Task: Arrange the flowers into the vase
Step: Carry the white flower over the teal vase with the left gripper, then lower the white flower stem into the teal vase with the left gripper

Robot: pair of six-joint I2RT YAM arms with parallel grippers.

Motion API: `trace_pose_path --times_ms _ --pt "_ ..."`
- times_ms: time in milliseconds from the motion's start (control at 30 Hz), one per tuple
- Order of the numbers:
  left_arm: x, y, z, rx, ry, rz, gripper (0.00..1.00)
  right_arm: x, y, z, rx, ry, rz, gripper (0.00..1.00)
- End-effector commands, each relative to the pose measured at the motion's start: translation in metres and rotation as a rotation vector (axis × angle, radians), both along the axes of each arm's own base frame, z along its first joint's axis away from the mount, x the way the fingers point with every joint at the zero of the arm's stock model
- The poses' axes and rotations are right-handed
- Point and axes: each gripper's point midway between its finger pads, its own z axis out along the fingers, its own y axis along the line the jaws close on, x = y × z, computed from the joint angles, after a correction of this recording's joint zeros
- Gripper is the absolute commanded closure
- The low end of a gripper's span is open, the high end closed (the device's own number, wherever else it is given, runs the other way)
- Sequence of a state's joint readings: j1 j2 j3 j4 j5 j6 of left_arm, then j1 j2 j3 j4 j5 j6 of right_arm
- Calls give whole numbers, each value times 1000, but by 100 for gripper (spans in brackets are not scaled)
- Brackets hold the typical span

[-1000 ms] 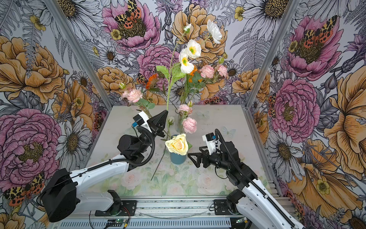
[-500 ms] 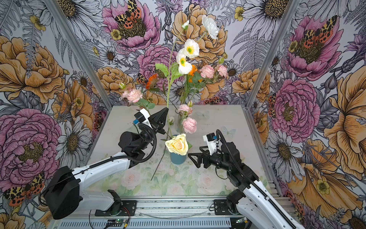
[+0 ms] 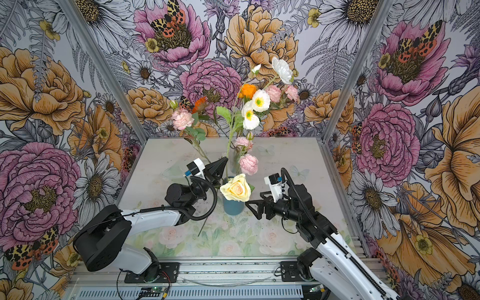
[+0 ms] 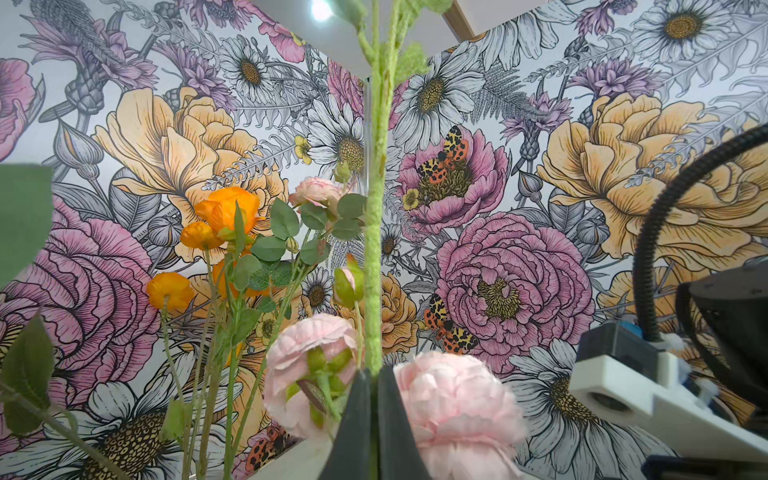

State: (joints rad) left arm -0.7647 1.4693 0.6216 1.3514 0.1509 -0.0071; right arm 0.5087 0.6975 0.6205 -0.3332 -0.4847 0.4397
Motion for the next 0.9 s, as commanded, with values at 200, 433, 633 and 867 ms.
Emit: trace_pose_path --times_ms 200,433,633,867 --pt "-25 9 -17 31 -19 79 100 4 1 16 7 -51 8 0" --pt "-20 15 -42 76 49 132 100 3 2 17 12 -52 9 0" --pt "-19 12 -62 115 66 153 100 3 2 17 12 -50 8 0" --pt "-26 4 -80 150 81 177 100 4 2 15 9 -44 8 1"
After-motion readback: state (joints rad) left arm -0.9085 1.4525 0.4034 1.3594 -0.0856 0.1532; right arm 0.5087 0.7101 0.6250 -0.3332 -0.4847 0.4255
